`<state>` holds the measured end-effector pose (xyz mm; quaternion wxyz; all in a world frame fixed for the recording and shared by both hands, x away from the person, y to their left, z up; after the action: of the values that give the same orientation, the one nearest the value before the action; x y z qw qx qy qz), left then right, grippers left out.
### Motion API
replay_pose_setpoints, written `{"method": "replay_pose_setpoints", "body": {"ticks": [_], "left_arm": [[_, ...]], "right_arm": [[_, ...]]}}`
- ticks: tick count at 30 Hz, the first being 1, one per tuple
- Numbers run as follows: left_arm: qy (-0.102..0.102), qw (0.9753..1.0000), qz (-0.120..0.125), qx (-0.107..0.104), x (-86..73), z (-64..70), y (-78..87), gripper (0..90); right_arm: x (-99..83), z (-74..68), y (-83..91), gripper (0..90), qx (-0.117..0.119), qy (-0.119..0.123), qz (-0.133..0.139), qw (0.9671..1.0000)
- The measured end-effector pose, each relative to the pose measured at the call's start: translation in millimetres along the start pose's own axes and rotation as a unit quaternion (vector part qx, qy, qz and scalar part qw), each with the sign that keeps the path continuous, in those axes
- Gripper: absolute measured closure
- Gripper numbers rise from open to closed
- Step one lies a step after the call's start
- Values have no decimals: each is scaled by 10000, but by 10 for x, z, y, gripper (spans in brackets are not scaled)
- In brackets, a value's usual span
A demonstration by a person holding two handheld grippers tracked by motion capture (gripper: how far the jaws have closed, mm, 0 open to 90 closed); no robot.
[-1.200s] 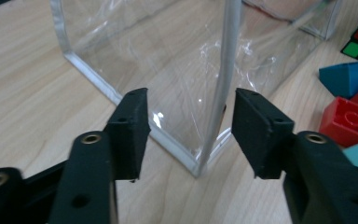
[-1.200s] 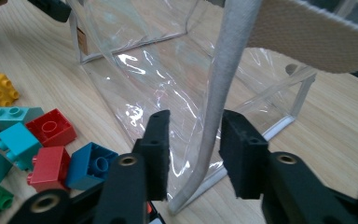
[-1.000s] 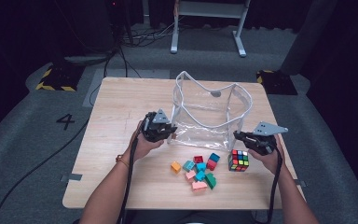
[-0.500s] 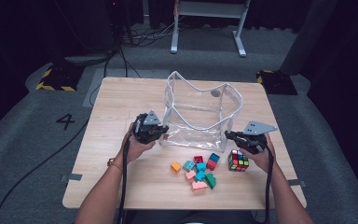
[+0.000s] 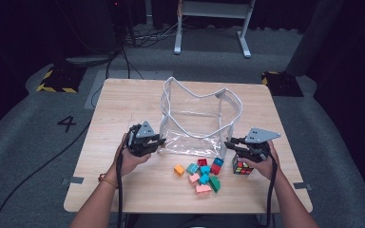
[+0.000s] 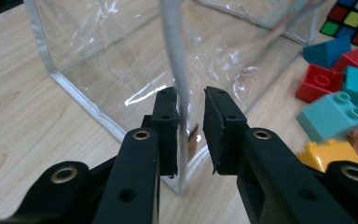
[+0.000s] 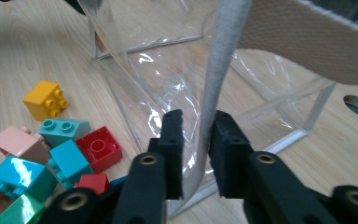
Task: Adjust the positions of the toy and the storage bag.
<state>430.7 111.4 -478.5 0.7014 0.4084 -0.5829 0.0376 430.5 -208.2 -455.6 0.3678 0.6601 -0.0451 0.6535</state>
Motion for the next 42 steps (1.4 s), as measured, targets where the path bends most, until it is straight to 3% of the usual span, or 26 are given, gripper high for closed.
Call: {"method": "replay_pose_setpoints", "body": {"ticks": [3, 5, 6, 9, 11, 12, 13, 14, 15, 16, 21, 22, 27, 29, 31, 32, 33, 35, 37, 38, 41, 42], "left_arm": [[56, 10000, -8, 65, -68, 53, 42, 669], [93, 9999, -40, 91, -149, 84, 95, 629], [148, 9998, -105, 5, -246, 123, 132, 602], [161, 9997, -201, 56, -342, 181, 145, 451], [224, 9993, -288, -106, -423, 263, 148, 422], [304, 9986, -344, -265, -487, 356, 131, 331], [304, 9986, -344, -265, -487, 356, 131, 297], [353, 9973, -429, -474, -544, 446, 106, 276], [353, 9973, -429, -474, -544, 446, 106, 252], [406, 9961, -474, -625, -592, 556, 52, 230], [172, 9937, -785, -781, -649, 728, -89, 180], [150, 9925, -846, -865, -654, 778, -138, 180], [236, 9923, -721, -979, -603, 846, -220, 199], [125, 9918, -770, -1015, -582, 867, -257, 229], [73, 9915, -782, -1041, -554, 900, -292, 293], [4, 9922, -622, -1079, -505, 940, -352, 346], [-75, 9915, -625, -1143, -492, 958, -368, 386], [-20, 9907, -647, -1196, -488, 997, -382, 444], [-87, 9905, -603, -1233, -456, 1034, -421, 501], [-98, 9889, -630, -1342, -435, 1071, -468, 510], [-32, 9898, -673, -1257, -412, 1098, -502, 508], [-167, 9892, -583, -1336, -363, 1108, -569, 502]], "right_arm": [[-1, 28, 73, 662, -164, -35, 9, 9999], [-27, 48, 226, 555, -232, -197, 113, 9995], [-42, 54, 266, 523, -180, -253, 132, 9994], [-88, 53, 348, 465, -151, -277, 104, 9994], [-153, 38, 408, 364, 12, -366, -21, 9993], [-225, 7, 436, 325, 53, -347, -120, 9993], [-255, -7, 449, 287, 65, -351, -138, 9993], [-286, -23, 455, 269, 140, -363, -169, 9991], [-319, -36, 458, 251, 193, -371, -247, 9988], [-352, -45, 456, 244, 221, -352, -319, 9986], [-473, -21, 423, 217, 239, -291, -531, 9979], [-495, -16, 404, 211, 206, -253, -571, 9978], [-609, -14, 326, 215, 297, -176, -782, 9963], [-630, -9, 313, 208, 297, -193, -844, 9958], [-672, 1, 286, 181, 276, -169, -933, 9951], [-711, 15, 270, 173, 263, -143, -1031, 9942], [-726, 19, 255, 173, 241, -129, -1024, 9944], [-747, 23, 247, 178, 238, -137, -1081, 9938], [-828, 29, 218, 200, 144, -134, -1336, 9908], [-850, 34, 211, 205, 90, -79, -1419, 9898], [-894, 34, 192, 216, 66, -131, -1548, 9878], [-899, 36, 182, 223, 94, -163, -1499, 9885]]}}
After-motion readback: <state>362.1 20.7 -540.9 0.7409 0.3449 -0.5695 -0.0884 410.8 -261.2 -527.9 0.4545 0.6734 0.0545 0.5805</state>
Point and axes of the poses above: each handheld gripper's, and its own axes: y roughly backward along the jaws, x roughly out of its top, z roughly to its right, the point moved 6 cm from there along -y, roughly forward along the jaws, and after that the axes turned 5 degrees about z, right-handed, at the moved point
